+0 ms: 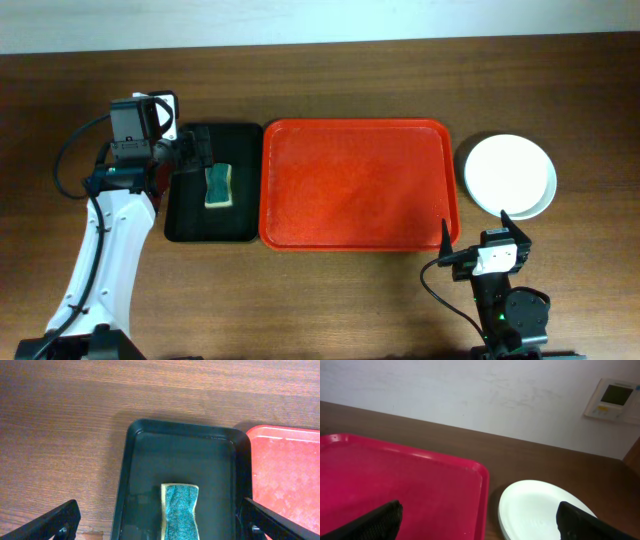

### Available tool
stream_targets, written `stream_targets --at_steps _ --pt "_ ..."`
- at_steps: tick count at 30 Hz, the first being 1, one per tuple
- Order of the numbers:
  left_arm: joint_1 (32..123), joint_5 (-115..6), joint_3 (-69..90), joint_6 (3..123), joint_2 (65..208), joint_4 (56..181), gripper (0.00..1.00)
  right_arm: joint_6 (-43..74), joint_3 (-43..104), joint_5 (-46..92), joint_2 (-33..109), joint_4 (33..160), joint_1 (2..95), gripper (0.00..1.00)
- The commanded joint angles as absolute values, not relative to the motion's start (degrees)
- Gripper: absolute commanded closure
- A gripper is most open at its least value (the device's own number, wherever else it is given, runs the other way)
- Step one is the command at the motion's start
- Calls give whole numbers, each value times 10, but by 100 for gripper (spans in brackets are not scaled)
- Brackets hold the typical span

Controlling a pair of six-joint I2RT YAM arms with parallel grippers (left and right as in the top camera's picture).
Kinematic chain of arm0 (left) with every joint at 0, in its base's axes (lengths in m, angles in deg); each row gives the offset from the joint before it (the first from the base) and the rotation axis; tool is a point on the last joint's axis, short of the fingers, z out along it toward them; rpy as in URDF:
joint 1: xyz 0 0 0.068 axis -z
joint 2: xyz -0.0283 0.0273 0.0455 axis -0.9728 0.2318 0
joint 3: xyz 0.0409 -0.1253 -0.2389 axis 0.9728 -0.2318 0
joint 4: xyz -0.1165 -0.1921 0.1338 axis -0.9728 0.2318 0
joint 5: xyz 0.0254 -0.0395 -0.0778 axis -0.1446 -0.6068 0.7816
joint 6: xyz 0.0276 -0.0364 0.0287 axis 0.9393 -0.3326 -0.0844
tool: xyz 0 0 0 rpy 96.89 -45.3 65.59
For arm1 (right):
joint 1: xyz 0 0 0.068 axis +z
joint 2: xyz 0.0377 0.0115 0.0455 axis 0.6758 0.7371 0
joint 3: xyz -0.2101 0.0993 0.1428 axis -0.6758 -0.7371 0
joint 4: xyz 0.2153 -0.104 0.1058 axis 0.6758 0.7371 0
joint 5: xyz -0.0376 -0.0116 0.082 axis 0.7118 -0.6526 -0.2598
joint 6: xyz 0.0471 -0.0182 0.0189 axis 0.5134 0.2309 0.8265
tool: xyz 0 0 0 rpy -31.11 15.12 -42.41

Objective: Clean dirty plates on tray and stack at the side

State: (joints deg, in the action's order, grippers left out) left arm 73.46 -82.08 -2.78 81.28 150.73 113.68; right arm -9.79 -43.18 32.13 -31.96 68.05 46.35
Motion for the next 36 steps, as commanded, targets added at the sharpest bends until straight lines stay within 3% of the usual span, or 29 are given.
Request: stream_targets --at_steps 1,13,36 --pt "734 -822 -27 807 1502 1136 1 -102 -435 318 -325 685 466 1" --pt "734 -822 -28 807 1492 1136 1 -102 -435 318 -325 685 466 1" --pt "734 -822 -28 807 1224 1136 1 -102 -435 318 -323 685 466 1"
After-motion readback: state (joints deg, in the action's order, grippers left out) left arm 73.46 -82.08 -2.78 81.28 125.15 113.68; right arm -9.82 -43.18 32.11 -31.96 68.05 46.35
